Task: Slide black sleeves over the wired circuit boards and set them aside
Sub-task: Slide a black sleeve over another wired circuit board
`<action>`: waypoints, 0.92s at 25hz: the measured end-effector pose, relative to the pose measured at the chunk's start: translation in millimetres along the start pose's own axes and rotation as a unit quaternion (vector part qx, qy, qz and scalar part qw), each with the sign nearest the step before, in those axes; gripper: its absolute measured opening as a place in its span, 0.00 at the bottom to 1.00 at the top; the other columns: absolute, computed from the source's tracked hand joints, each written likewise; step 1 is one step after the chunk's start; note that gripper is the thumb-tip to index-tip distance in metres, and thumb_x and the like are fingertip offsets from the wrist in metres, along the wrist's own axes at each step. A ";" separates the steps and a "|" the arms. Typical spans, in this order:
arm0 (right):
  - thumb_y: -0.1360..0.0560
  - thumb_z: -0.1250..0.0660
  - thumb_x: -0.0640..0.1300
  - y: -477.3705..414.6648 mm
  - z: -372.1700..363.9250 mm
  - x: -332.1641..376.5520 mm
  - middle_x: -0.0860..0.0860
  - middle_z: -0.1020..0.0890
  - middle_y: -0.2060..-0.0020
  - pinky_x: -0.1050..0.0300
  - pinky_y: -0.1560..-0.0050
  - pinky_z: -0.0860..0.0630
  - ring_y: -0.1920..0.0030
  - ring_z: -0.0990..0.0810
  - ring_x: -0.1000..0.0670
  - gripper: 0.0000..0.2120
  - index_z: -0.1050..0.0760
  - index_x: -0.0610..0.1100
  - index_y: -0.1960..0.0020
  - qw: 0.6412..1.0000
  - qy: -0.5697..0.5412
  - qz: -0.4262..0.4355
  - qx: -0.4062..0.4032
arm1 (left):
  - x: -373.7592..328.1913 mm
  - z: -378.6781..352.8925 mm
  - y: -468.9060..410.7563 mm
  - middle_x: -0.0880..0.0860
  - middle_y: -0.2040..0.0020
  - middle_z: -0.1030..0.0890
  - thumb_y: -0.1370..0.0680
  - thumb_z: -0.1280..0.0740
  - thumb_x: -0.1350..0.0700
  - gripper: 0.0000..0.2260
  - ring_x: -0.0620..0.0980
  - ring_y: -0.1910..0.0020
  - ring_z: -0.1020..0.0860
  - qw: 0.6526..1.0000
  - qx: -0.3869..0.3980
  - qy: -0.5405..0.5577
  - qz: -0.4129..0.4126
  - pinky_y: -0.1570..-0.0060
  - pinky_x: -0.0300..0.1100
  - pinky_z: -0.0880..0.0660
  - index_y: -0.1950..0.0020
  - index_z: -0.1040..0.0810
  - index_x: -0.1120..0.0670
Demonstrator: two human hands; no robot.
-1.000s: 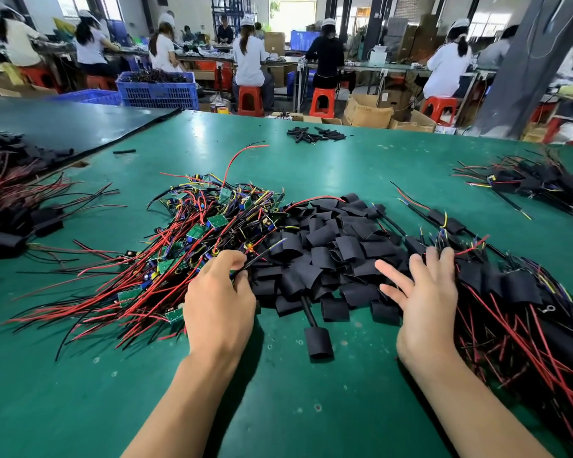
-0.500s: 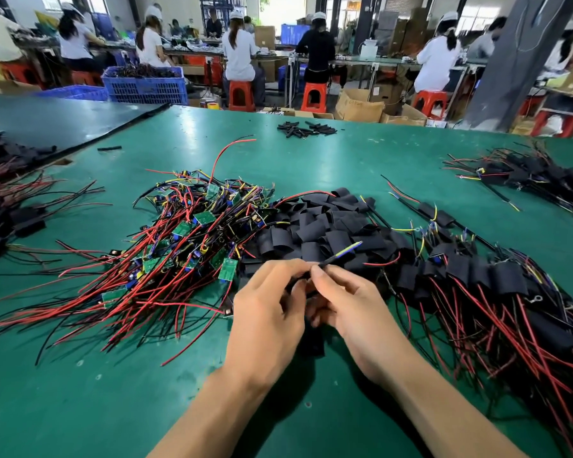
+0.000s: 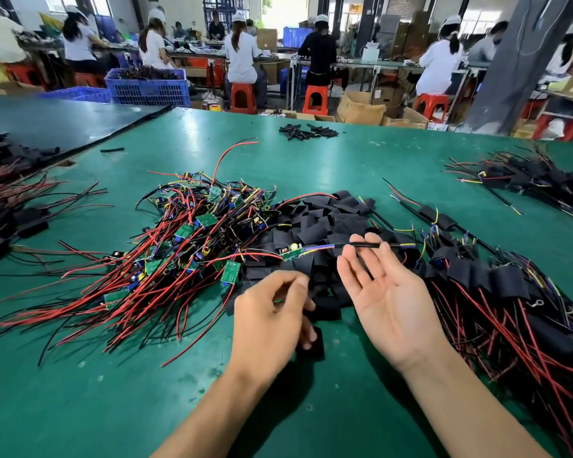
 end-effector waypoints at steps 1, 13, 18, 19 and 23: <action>0.18 0.40 0.44 -0.4 0.4 0.4 0.47 0.15 0.53 0.54 0.51 0.17 0.53 0.15 0.48 0.09 0.22 0.43 0.48 1.000 -0.012 -0.007 -0.001 | 0.6 -0.1 -1.9 0.56 0.66 0.18 0.18 0.36 0.59 0.07 0.56 0.77 0.22 0.996 0.013 0.074 0.048 0.77 0.42 0.27 0.52 0.19 0.53; 0.27 0.31 0.53 2.6 -1.4 -10.8 0.49 0.22 0.65 0.58 0.66 0.27 0.71 0.26 0.52 0.12 0.20 0.44 0.52 0.967 0.253 0.019 -0.017 | 0.3 -0.3 -9.8 0.56 0.65 0.17 0.21 0.34 0.53 0.10 0.48 0.75 0.21 0.923 0.056 0.300 0.233 0.75 0.36 0.23 0.49 0.20 0.59; 0.23 0.31 0.50 14.5 -11.0 -33.9 0.38 0.24 0.67 0.49 0.69 0.26 0.72 0.27 0.44 0.15 0.21 0.37 0.51 0.972 0.202 -0.088 0.083 | 0.8 -8.1 -2.4 0.53 0.68 0.24 0.23 0.32 0.54 0.12 0.48 0.75 0.26 0.932 0.137 0.265 0.207 0.77 0.36 0.29 0.45 0.18 0.60; 0.24 0.31 0.50 13.1 -10.6 -30.4 0.38 0.22 0.66 0.48 0.66 0.25 0.70 0.25 0.43 0.14 0.20 0.38 0.51 0.972 0.211 -0.071 0.075 | 0.5 -5.9 -3.6 0.53 0.68 0.24 0.24 0.31 0.55 0.12 0.48 0.75 0.26 0.931 0.137 0.271 0.202 0.76 0.35 0.29 0.45 0.17 0.60; 0.30 0.30 0.44 6.2 -7.3 -13.5 0.42 0.15 0.57 0.57 0.62 0.20 0.66 0.20 0.49 0.14 0.25 0.41 0.46 0.982 0.190 0.002 0.027 | -5.4 0.8 -8.7 0.54 0.58 0.16 0.29 0.29 0.59 0.10 0.48 0.71 0.21 0.921 0.167 0.296 0.188 0.72 0.37 0.24 0.49 0.14 0.53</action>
Point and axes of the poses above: each hand's wrist, its own y-axis away from the middle knuckle, its own z-axis out of the back of the hand, x = y × z, the point moved 4 cm from there along -y, towards the middle knuckle
